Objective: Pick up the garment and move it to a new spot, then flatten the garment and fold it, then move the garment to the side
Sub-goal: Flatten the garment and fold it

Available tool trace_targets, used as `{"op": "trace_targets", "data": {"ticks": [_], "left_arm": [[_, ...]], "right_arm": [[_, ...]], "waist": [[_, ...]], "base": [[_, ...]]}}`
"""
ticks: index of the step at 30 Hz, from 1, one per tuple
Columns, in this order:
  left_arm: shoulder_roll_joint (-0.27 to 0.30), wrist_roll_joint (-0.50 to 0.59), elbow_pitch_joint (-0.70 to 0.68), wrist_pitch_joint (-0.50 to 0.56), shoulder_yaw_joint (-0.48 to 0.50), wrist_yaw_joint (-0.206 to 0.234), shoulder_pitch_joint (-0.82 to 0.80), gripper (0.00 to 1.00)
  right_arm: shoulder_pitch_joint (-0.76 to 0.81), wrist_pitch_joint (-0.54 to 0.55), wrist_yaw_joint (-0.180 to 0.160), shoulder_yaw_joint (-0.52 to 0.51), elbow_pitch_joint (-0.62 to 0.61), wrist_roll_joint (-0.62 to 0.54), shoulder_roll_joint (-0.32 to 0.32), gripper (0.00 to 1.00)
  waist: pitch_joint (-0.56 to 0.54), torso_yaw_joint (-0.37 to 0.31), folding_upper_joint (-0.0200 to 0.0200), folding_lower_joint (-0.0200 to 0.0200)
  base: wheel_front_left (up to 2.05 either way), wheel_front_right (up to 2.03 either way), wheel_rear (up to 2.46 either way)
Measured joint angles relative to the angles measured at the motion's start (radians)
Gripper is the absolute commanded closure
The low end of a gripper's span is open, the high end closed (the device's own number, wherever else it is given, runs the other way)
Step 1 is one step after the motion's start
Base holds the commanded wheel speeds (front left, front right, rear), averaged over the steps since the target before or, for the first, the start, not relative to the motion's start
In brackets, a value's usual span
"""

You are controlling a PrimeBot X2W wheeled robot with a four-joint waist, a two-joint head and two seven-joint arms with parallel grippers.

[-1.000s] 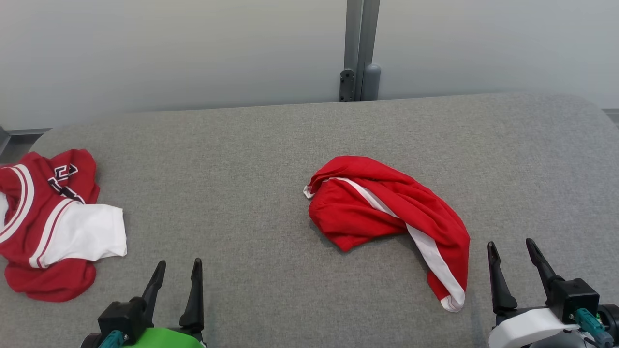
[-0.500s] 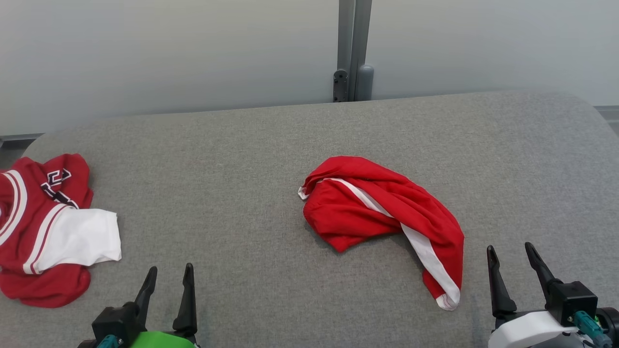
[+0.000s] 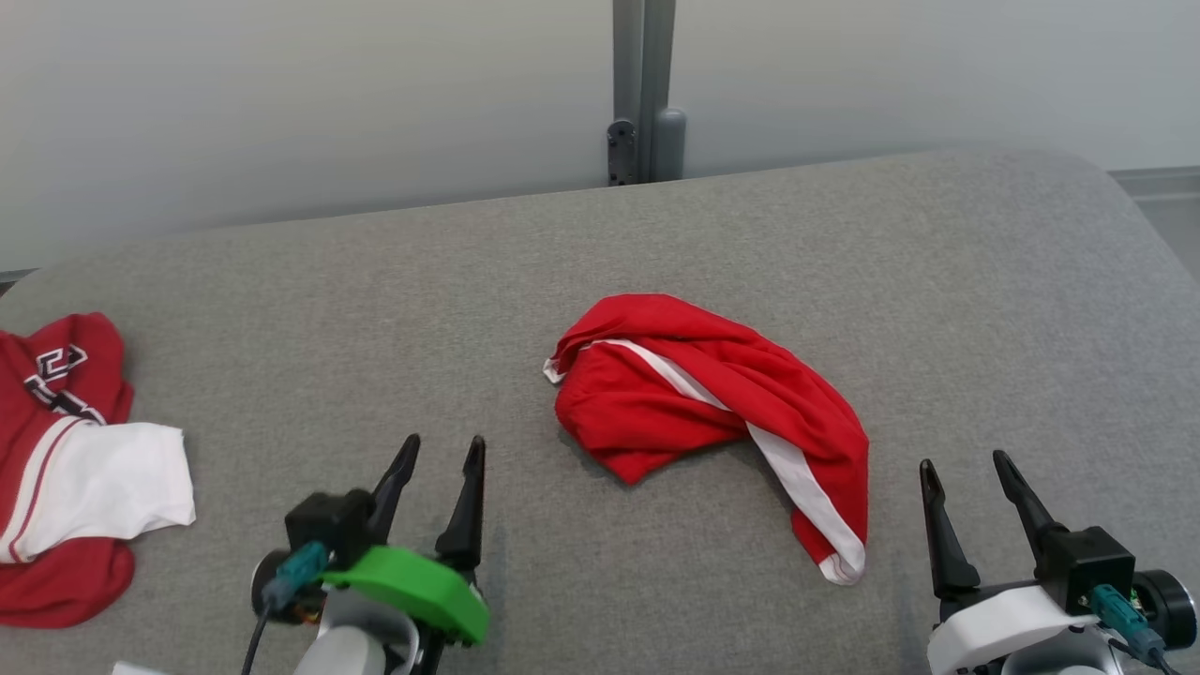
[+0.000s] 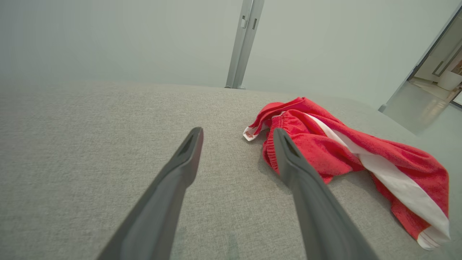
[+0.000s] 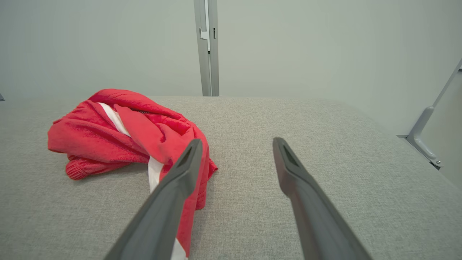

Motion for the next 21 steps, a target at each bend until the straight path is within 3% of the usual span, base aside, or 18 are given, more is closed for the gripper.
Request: {"op": "trace_targets", "data": {"ticks": [8,18,19,20,21], "left_arm": [[-0.007,-0.17,0.167,0.168,-0.131,0.0,-0.231,0.0],[-0.008,-0.245,0.408,0.275,-0.139,0.002,-0.401,0.0],[-0.008,-0.25,0.427,0.284,-0.141,0.002,-0.409,0.52],[-0.008,-0.249,0.438,0.284,-0.148,0.002,-0.416,0.93],[-0.008,-0.249,0.445,0.278,-0.153,0.002,-0.421,1.0]], "right_arm": [[-0.033,0.0,0.0,0.015,0.005,0.003,0.001,0.0],[-0.046,0.0,0.0,0.011,0.011,0.014,0.006,0.0],[-0.046,0.0,0.0,0.012,0.012,0.014,0.006,0.0],[-0.046,0.0,0.0,0.01,0.012,0.014,0.007,0.0],[-0.046,0.0,0.0,0.01,0.012,0.014,0.007,0.0]], "waist": [[0.038,-0.087,0.0,0.0],[0.095,-0.202,0.0,0.0],[0.101,-0.21,0.0,0.0],[0.105,-0.216,0.0,0.0],[0.11,-0.221,0.0,0.0]], "base": [[0.0,0.0,0.0],[0.0,0.0,0.0],[0.0,0.0,0.0],[0.0,0.0,0.0],[0.0,0.0,0.0]]}}
